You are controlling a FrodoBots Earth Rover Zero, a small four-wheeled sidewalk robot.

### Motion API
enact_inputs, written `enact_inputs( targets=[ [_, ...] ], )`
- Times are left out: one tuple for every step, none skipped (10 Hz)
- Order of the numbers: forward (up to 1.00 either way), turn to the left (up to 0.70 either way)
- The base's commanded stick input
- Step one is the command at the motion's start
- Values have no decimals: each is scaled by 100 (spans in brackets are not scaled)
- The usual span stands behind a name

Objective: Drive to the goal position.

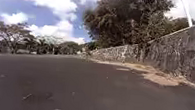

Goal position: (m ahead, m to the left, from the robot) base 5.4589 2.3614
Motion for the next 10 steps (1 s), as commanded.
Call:
enact_inputs(
  targets=[
    [50, 0],
    [50, 0],
    [50, 0],
    [50, 0],
    [50, 0],
    [50, 0],
    [50, 0],
    [50, 0],
    [50, 0],
    [50, 0]
  ],
)
